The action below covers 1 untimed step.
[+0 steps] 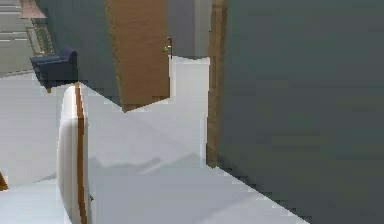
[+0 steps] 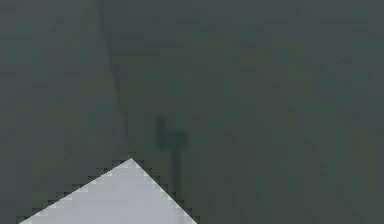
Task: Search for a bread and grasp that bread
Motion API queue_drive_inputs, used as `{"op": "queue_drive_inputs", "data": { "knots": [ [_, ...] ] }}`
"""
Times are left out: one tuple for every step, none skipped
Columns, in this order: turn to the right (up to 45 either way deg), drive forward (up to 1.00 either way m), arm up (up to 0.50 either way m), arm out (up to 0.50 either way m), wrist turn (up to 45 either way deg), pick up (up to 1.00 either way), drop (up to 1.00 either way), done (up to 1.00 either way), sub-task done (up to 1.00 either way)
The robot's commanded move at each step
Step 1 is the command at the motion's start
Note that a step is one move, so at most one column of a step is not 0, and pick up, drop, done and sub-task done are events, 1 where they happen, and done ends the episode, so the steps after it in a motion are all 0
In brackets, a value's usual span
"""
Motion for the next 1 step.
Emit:
{"op": "queue_drive_inputs", "data": {
  "knots": [
    [-15.0,0.0,0.0,0.0,0.0,0.0,0.0,0.0,0.0]
  ]
}}
